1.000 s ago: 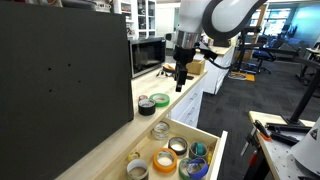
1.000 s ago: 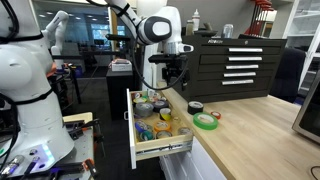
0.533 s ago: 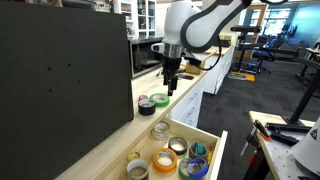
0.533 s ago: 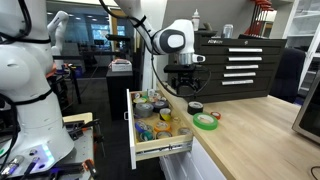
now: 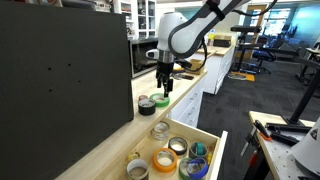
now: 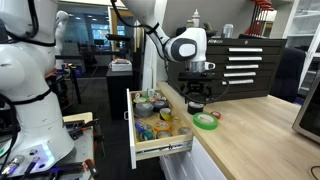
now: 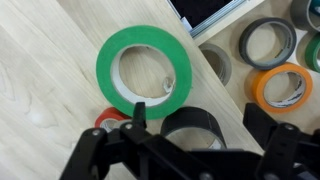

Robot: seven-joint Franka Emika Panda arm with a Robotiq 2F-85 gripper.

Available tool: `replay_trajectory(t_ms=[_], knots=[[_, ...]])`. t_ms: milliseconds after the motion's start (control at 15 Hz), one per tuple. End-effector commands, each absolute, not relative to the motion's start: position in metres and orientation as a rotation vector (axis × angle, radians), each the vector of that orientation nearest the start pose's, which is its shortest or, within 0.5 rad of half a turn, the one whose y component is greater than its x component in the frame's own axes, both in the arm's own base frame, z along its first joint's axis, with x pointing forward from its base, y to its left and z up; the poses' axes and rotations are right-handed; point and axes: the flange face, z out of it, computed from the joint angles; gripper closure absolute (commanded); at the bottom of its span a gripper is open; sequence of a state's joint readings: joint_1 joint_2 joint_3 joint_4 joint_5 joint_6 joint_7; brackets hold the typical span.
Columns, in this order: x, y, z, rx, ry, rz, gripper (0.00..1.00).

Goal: Put the green tape in the open drawer

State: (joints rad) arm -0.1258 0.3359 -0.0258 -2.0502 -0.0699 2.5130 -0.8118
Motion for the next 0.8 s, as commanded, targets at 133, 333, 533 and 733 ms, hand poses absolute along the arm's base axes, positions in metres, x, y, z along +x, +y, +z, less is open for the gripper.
replay_trajectory(t_ms=[133, 333, 533, 733], knots=[[0.617, -0.109, 0.265, -2.968, -1.192, -0.17, 0.0], [0.619, -0.111, 0.253, -2.95, -1.213, -0.151, 0.0], [0.619, -0.111, 0.244, -2.931, -1.23, -0.15, 0.0], [0.617, -0.112, 0.24, -2.914, -1.246, -0.158, 0.0]])
